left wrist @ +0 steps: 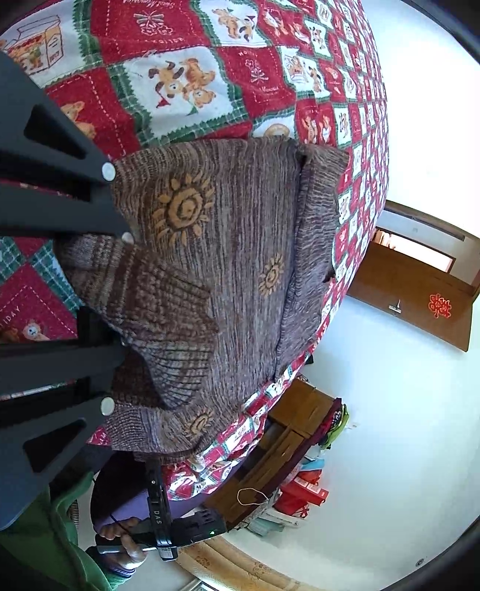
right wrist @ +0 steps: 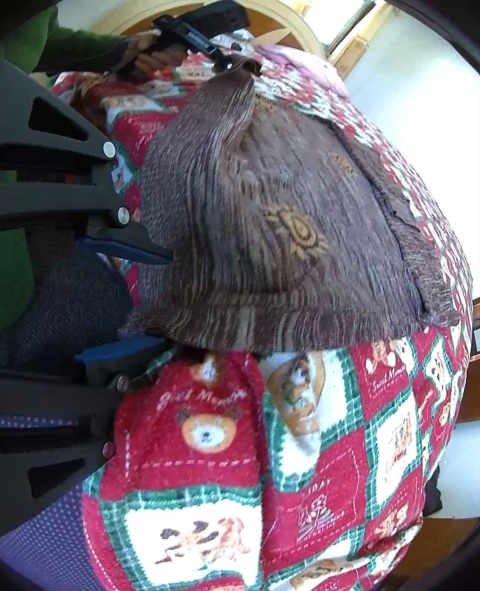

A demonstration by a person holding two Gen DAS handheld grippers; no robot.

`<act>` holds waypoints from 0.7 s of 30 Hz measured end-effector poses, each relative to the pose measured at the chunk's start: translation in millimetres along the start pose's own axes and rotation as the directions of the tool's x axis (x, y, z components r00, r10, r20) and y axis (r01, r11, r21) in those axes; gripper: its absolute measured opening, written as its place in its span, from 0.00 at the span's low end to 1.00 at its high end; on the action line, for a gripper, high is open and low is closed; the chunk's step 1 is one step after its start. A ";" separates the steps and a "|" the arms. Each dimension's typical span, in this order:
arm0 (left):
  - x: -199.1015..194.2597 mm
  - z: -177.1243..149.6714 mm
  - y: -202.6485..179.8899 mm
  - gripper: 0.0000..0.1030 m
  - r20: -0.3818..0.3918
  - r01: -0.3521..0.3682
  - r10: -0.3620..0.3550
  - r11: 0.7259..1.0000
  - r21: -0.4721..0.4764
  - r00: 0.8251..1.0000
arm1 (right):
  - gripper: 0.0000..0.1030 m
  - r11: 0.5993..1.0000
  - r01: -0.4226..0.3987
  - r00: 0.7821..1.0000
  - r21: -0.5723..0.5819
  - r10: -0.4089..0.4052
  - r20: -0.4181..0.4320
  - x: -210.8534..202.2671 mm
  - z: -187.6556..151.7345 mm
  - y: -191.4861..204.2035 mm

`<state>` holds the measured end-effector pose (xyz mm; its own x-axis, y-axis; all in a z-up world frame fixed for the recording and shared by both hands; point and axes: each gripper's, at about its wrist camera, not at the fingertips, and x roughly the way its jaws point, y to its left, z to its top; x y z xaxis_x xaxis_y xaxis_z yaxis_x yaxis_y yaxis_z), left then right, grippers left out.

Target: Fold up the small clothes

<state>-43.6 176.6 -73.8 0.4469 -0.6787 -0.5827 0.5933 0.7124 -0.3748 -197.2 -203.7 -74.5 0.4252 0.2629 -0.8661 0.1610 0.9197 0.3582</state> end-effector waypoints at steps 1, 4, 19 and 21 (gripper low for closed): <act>-0.2 -0.6 -0.2 0.11 0.000 0.000 0.000 1.000 0.003 1.000 | 0.40 1.000 -0.018 1.000 -0.001 0.018 -0.004 -0.3 0.3 1.7; 0.3 -0.9 1.2 0.11 0.001 0.000 0.000 1.000 -0.002 1.000 | 0.38 0.993 -0.115 0.993 0.034 0.116 -0.029 4.3 -0.8 2.5; -6.3 -3.4 3.2 0.11 0.000 0.028 -0.028 0.999 -0.028 1.000 | 0.03 0.989 -0.115 0.993 0.094 0.117 -0.019 15.2 2.7 0.5; -12.3 0.9 5.0 0.11 0.023 0.054 -0.053 0.998 -0.035 0.998 | 0.03 0.977 -0.194 0.981 0.091 0.194 0.008 1.0 11.1 0.0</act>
<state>-45.6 188.4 -67.8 0.4304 -0.7194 -0.5452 0.5929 0.6808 -0.4302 -186.9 -206.6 -71.5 0.4557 0.4335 -0.7774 0.1561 0.8210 0.5492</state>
